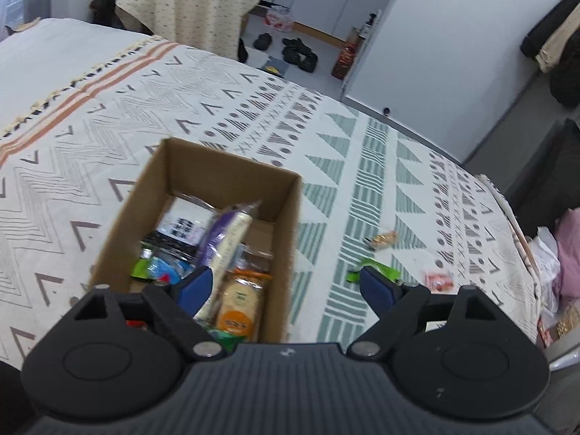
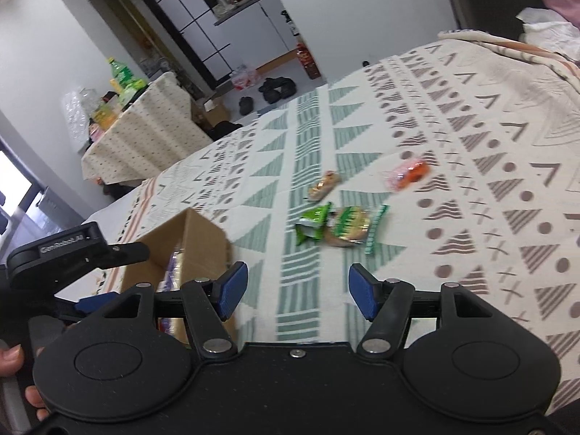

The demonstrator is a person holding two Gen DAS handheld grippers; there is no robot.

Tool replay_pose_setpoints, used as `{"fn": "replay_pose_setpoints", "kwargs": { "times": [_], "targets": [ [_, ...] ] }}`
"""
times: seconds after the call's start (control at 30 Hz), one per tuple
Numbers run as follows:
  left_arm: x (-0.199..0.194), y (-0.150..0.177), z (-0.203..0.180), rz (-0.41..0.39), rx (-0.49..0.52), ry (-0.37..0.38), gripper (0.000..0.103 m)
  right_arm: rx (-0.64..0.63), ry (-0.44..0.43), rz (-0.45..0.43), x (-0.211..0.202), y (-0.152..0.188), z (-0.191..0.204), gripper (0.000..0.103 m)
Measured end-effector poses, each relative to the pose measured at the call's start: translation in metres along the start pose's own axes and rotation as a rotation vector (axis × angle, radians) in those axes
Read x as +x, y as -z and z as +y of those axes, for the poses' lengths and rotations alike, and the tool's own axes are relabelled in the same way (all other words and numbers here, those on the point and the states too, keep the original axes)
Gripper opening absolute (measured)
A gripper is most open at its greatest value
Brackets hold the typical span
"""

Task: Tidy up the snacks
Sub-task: 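Move both grippers back over the remaining snacks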

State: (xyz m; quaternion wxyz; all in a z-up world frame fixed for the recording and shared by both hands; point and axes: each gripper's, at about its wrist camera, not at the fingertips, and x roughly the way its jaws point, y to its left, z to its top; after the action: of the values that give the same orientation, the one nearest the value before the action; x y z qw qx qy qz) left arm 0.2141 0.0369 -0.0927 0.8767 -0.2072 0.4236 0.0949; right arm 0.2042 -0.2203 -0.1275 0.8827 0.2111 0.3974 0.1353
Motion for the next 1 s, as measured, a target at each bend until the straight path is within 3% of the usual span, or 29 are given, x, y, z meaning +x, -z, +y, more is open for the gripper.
{"fn": "replay_pose_setpoints", "kwargs": {
  "times": [0.3,0.5,0.7,1.0],
  "targets": [
    [0.01,0.009,-0.025,0.035,0.048,0.049,0.094,0.04,0.008,-0.031,-0.005,0.002,-0.032,0.08],
    [0.019,0.012,-0.048,0.065,0.108,0.095,0.094,0.069,-0.012,-0.044,-0.004,0.004,-0.055,0.08],
    [0.04,0.013,-0.06,0.121,0.165,0.088,0.094,0.079,-0.085,-0.039,0.004,0.002,-0.059,0.08],
    [0.059,0.007,-0.084,0.113,0.253,0.104,0.094,0.112,-0.111,-0.04,0.03,-0.004,-0.07,0.079]
  ]
}}
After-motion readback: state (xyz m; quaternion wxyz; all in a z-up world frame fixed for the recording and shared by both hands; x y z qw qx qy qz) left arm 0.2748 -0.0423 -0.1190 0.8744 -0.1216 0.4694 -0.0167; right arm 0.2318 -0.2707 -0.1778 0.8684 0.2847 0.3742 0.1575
